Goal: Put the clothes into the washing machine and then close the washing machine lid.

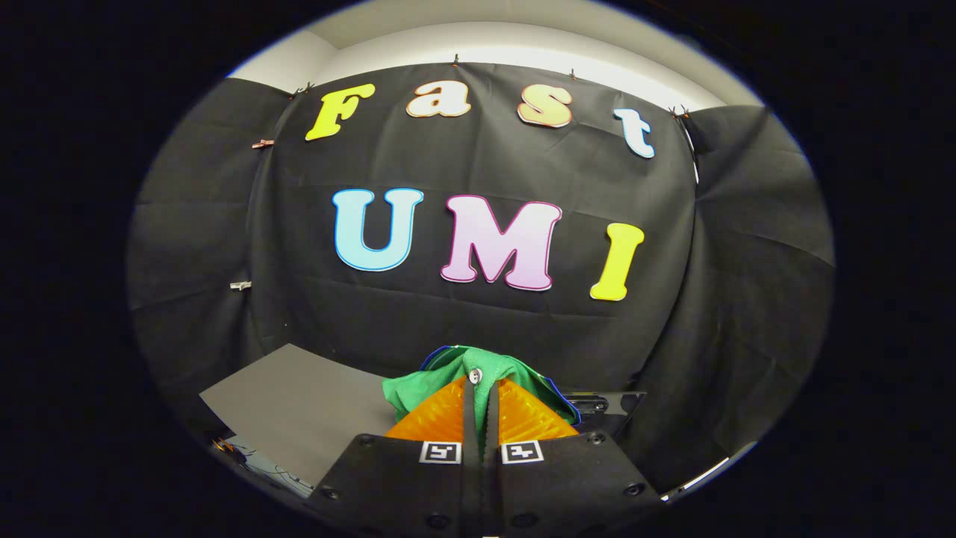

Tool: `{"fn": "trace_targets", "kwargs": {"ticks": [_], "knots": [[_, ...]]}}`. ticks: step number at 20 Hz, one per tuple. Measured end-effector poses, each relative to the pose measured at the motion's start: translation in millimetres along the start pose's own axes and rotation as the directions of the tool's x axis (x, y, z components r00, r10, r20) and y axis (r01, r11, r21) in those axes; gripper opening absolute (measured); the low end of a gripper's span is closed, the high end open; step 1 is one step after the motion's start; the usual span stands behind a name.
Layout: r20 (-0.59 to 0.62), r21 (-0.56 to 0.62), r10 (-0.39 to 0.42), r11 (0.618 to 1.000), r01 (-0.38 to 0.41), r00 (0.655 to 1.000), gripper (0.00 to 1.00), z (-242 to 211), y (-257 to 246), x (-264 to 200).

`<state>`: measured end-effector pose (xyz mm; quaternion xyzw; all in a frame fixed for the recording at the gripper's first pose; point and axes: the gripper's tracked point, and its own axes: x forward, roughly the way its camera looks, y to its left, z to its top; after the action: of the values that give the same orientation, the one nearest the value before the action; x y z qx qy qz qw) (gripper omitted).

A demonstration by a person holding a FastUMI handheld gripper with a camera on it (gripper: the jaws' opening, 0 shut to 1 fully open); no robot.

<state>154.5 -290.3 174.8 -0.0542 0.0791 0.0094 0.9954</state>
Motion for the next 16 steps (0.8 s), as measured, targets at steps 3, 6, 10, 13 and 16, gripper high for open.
{"fn": "trace_targets", "kwargs": {"ticks": [3,6,10,13,16], "knots": [[-0.016,0.021,-0.011,1.0,0.012,1.0,0.05,-12.1,-30.0,7.1],[-0.049,0.03,-0.023,0.999,0.024,0.999,0.05,-35.8,-55.6,17.2],[-0.091,0.049,-0.054,0.997,0.058,0.994,0.05,-81.4,-84.6,43.2],[-0.133,0.054,-0.077,0.995,0.085,0.988,0.05,-127.2,-102.1,62.8],[-0.162,0.056,-0.081,0.994,0.091,0.984,0.05,-165.8,-108.8,84.9]]}}
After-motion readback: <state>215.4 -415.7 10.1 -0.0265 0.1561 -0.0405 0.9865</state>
